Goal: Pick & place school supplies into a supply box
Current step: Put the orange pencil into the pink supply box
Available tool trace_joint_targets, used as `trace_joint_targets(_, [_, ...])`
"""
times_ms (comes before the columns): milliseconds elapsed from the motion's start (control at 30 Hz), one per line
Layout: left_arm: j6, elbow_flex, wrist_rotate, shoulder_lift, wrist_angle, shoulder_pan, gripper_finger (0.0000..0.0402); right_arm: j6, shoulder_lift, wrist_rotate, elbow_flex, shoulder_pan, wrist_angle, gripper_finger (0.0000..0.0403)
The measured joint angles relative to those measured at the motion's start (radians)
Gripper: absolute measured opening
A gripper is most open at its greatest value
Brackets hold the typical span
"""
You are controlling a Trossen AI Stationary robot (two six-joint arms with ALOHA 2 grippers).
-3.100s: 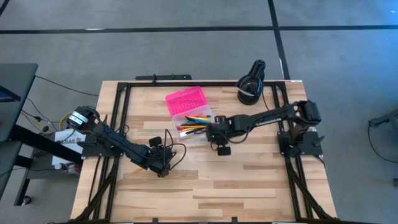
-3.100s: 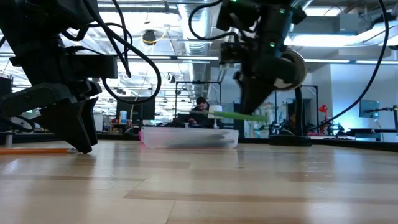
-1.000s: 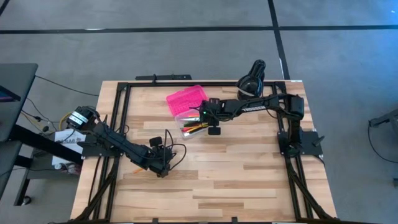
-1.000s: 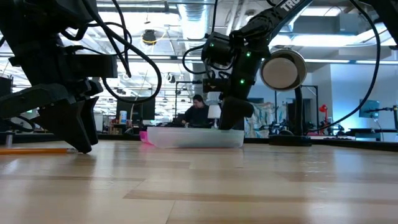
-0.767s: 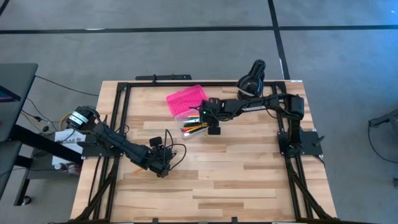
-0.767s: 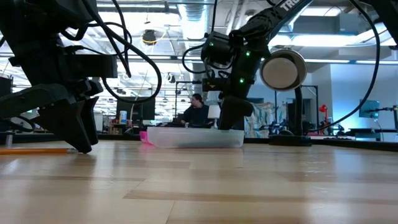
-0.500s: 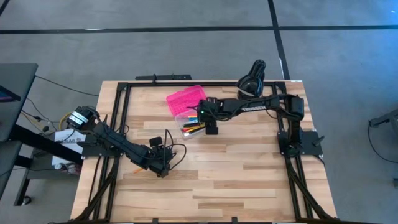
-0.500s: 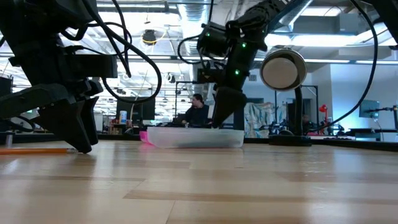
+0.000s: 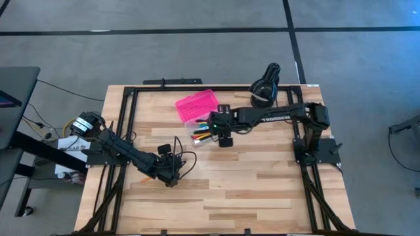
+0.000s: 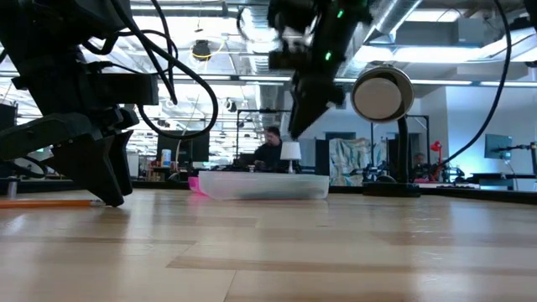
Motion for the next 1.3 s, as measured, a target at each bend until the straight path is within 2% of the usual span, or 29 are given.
trace_joint_targets(100, [-0.002, 0.0, 0.0, 0.0, 0.001, 0.0, 0.0169, 0.019, -0.059, -0.007, -0.011, 0.052, -0.015, 0.016])
trace_joint_targets(267, [-0.011, 0.0, -0.003, 0.0, 0.003, 0.0, 0.0169, 0.056, -0.149, -0.088, -0.043, 0.137, -0.022, 0.0152])
trace_joint_targets(500, [-0.018, 0.0, -0.016, 0.0, 0.006, 0.0, 0.0169, 0.063, -0.288, -0.109, -0.212, 0.241, 0.065, 0.0142])
trace_joint_targets(733, [0.006, 0.0, -0.041, 0.0, 0.04, 0.001, 0.0169, 0.081, -0.473, -0.108, -0.449, 0.287, 0.26, 0.013])
trace_joint_targets(900, [0.088, 0.019, -0.05, 0.0, 0.069, 0.003, 0.0169, 0.081, -0.599, -0.108, -0.615, 0.313, 0.468, 0.0123])
trace_joint_targets(1067, [0.129, 0.064, -0.057, 0.0, 0.038, 0.003, 0.0169, 0.051, -0.663, -0.111, -0.761, 0.341, 0.707, 0.0123])
trace_joint_targets(1167, [0.122, 0.092, -0.01, 0.0, -0.03, 0.011, 0.0169, 0.028, -0.666, -0.15, -0.824, 0.354, 0.828, 0.0122])
trace_joint_targets(1300, [0.038, 0.115, 0.109, 0.0, -0.143, 0.029, 0.0169, 0.028, -0.652, -0.189, -0.866, 0.36, 0.906, 0.0123])
